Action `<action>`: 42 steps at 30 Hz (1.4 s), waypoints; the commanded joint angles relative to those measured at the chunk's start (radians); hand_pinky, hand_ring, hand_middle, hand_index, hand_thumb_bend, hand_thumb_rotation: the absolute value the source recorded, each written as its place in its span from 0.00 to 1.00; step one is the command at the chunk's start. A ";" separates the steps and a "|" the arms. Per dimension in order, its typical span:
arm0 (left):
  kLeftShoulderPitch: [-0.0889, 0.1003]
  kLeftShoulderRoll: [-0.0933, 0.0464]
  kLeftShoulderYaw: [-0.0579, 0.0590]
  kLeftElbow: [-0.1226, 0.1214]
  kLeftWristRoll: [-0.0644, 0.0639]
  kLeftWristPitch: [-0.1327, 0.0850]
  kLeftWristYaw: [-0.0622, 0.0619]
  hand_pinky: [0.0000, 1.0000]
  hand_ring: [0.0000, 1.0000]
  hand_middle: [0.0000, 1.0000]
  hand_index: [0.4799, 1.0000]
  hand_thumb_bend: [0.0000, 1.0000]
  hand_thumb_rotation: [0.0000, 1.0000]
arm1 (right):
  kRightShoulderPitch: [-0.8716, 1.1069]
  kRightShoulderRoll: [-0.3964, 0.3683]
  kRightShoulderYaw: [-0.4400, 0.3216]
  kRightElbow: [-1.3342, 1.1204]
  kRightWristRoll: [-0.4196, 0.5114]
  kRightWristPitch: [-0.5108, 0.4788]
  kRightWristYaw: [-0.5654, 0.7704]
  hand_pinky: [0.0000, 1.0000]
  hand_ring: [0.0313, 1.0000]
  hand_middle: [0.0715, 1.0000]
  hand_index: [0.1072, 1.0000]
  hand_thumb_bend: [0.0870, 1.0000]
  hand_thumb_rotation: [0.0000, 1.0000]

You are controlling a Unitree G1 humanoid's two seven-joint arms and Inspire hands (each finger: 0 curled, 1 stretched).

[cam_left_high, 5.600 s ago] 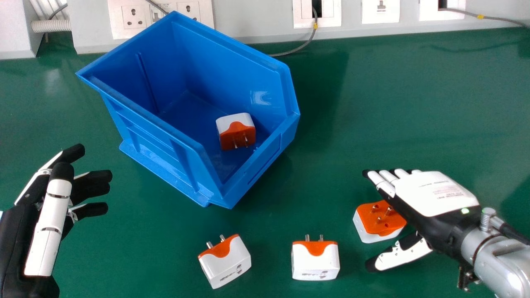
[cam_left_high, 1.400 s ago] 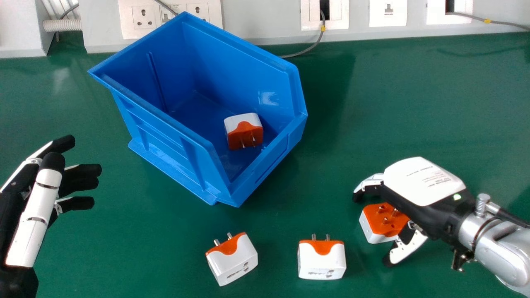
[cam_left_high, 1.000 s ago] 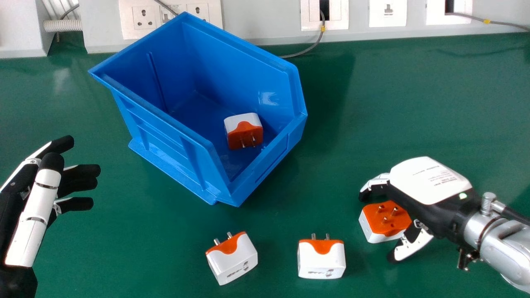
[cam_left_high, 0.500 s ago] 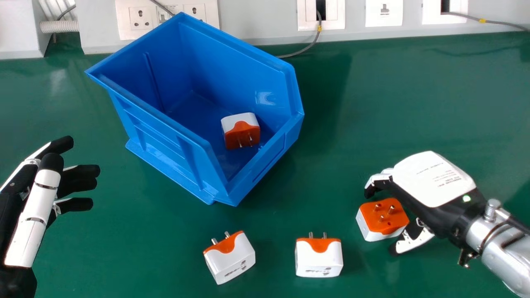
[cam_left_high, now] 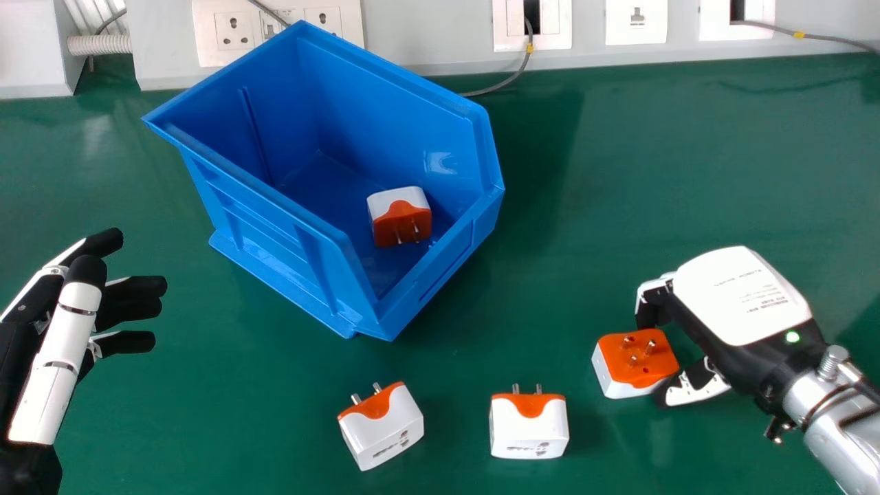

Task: Pick all objects and put in blue box

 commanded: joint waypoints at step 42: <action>0.003 -0.001 0.007 -0.053 -0.008 0.025 -0.002 0.63 0.71 0.69 0.69 0.46 0.89 | 0.077 0.000 -0.077 -0.132 0.096 0.251 0.279 0.06 0.07 0.10 0.41 0.45 0.14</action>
